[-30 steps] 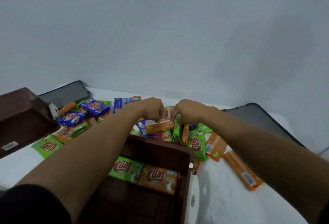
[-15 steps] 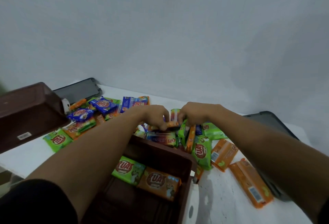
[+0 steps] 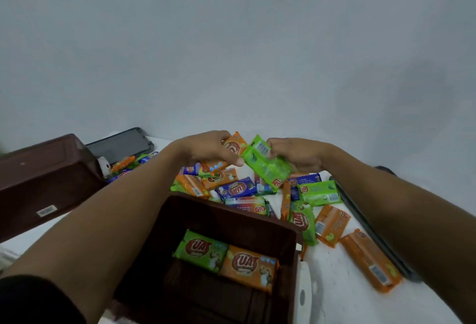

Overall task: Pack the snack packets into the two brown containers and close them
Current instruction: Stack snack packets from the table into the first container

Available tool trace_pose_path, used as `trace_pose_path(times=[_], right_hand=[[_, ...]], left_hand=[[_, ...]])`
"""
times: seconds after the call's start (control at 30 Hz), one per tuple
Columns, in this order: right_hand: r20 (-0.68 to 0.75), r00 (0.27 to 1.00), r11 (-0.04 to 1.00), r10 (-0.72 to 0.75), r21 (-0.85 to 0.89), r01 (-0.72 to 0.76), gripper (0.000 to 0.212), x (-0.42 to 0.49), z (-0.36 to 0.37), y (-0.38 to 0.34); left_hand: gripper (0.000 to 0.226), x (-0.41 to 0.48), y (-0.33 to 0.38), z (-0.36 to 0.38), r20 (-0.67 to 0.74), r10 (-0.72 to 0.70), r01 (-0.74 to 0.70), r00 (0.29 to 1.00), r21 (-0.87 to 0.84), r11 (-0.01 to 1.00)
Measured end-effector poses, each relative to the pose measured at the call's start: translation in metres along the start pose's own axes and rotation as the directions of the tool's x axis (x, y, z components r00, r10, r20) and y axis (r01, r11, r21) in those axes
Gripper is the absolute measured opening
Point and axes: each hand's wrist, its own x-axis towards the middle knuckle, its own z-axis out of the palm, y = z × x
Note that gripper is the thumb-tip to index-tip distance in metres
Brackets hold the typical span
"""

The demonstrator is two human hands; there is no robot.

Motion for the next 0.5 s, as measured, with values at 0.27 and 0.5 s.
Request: trace_pose_path(times=[0.27, 0.5], right_hand=[[-0.035, 0.999, 0.977, -0.028, 0.212, 0.034, 0.059, -0.029, 0.068, -0.007], [-0.164, 0.985, 0.937, 0.051, -0.334, -0.104, 0.059, -0.058, 0.128, -0.008]], left_hand=[[0.051, -0.055, -0.004, -0.017, -0.036, 0.169, -0.157, 0.985, 0.226, 0.962], [0.041, -0.111, -0.005, -0.026, 0.356, 0.109, -0.273, 0.928, 0.452, 0.849]])
